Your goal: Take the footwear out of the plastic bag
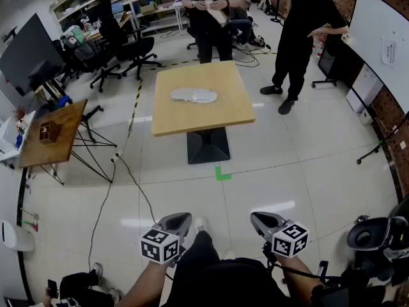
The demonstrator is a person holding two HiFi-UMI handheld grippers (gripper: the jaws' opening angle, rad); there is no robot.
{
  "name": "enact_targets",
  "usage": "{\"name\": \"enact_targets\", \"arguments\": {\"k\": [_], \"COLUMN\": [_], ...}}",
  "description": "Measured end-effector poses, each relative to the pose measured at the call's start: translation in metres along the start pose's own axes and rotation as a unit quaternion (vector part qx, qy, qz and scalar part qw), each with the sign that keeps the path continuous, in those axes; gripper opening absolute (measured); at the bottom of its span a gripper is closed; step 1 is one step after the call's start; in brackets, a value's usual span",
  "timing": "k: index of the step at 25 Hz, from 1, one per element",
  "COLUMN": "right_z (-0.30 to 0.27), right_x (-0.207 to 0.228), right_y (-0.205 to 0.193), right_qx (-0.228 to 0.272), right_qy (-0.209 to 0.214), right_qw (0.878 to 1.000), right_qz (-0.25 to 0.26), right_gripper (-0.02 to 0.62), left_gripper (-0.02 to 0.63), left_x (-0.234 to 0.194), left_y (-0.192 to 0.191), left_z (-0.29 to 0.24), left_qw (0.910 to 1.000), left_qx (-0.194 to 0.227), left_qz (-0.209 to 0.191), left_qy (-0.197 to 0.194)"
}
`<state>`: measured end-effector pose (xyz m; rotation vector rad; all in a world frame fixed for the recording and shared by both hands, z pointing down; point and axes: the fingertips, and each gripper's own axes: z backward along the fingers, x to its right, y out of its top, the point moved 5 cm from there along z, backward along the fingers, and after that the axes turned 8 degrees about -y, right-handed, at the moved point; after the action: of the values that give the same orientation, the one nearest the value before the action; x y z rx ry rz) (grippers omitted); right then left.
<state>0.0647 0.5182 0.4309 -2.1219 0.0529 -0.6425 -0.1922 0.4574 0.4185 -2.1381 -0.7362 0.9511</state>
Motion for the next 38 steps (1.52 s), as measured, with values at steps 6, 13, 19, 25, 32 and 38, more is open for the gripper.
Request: {"name": "enact_targets", "arguments": {"k": [6, 13, 19, 25, 32, 38], "right_z": [-0.063, -0.141, -0.21, -0.267, -0.338, -0.388], "right_x": [0.033, 0.054, 0.066, 0.09, 0.148, 0.202], "right_y": [0.039, 0.123, 0.179, 0.221, 0.271, 0.322], "right_qx": [-0.012, -0.015, 0.007, 0.004, -0.033, -0.068], "right_qy": [-0.005, -0.034, -0.046, -0.033, 0.034, 0.099], "right_qw": [1.0, 0.999, 0.999, 0.999, 0.998, 0.99], "right_qz": [-0.002, 0.012, 0.016, 0.019, 0.039, 0.08], "right_gripper": [0.002, 0.002, 0.002, 0.002, 0.002, 0.002], "left_gripper": [0.008, 0.007, 0.006, 0.006, 0.006, 0.008], "left_x": [-0.063, -0.152, -0.219, -0.248, -0.282, -0.312], "left_y": [0.055, 0.136, 0.189, 0.213, 0.252, 0.303], "left_z": [-0.046, -0.088, -0.12, -0.154, -0.209, -0.26], "left_qw": [0.9999, 0.9987, 0.9975, 0.9981, 0.9997, 0.9952], "left_qx": [0.008, 0.018, 0.02, 0.014, 0.007, 0.028], "left_qz": [-0.014, -0.038, -0.054, -0.039, -0.017, -0.005], "left_qy": [-0.003, -0.028, -0.041, -0.046, 0.015, 0.094]}}
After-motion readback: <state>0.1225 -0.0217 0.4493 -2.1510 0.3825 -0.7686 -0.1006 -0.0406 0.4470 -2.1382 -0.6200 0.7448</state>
